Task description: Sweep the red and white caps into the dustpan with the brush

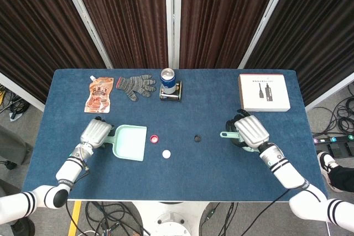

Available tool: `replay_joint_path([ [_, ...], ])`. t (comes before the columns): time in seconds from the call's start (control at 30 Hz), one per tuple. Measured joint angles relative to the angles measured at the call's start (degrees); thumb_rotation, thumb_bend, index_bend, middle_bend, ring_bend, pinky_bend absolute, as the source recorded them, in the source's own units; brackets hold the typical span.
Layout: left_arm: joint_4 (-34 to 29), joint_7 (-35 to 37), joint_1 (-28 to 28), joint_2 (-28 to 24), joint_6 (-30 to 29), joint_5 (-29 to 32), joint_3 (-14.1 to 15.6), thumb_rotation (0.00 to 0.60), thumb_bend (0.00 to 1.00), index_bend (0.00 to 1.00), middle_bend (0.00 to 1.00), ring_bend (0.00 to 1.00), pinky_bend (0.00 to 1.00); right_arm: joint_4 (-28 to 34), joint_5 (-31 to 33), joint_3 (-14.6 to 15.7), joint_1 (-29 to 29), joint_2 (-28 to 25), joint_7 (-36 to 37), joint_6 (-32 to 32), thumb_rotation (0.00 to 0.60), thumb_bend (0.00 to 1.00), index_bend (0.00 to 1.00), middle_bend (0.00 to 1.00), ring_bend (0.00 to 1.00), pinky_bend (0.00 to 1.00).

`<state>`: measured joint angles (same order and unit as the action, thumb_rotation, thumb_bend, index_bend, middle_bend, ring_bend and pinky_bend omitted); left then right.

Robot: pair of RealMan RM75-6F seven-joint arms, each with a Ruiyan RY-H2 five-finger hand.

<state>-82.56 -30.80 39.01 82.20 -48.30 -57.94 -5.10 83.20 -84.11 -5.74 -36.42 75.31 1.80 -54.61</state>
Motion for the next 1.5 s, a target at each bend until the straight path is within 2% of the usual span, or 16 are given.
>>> replay_joint_path([
  [0.23, -2.1, -2.1, 4.3, -2.8, 6.0, 6.9, -0.2, 0.600, 0.34, 0.57, 0.55, 0.39, 0.24, -6.8, -5.7, 0.7, -3.5, 6.0, 10.3, 0.2, 0.600, 0.52, 0.75, 0.66, 0.34, 0.15],
  [0.43, -2.8, -3.2, 8.4, -3.7, 8.8, 12.6, 0.0, 0.600, 0.34, 0.57, 0.54, 0.39, 0.24, -12.4, -9.2, 1.4, -6.8, 11.4, 15.5, -0.3, 0.600, 0.52, 0.76, 0.66, 0.34, 0.15],
  [0.87, -3.9, -4.2, 13.2, -3.0, 8.1, 17.4, 3.0, 0.600, 0.34, 0.57, 0.55, 0.39, 0.24, -18.4, -10.3, 1.9, -9.5, 18.1, 18.9, -2.1, 0.600, 0.52, 0.77, 0.66, 0.34, 0.15],
  [1.5, -5.7, -4.7, 18.1, -1.0, 6.2, 22.0, 4.8, 0.600, 0.34, 0.57, 0.55, 0.39, 0.24, -24.4, -10.2, 1.4, -12.3, 27.4, 23.5, -4.7, 0.600, 0.54, 0.79, 0.67, 0.34, 0.14],
])
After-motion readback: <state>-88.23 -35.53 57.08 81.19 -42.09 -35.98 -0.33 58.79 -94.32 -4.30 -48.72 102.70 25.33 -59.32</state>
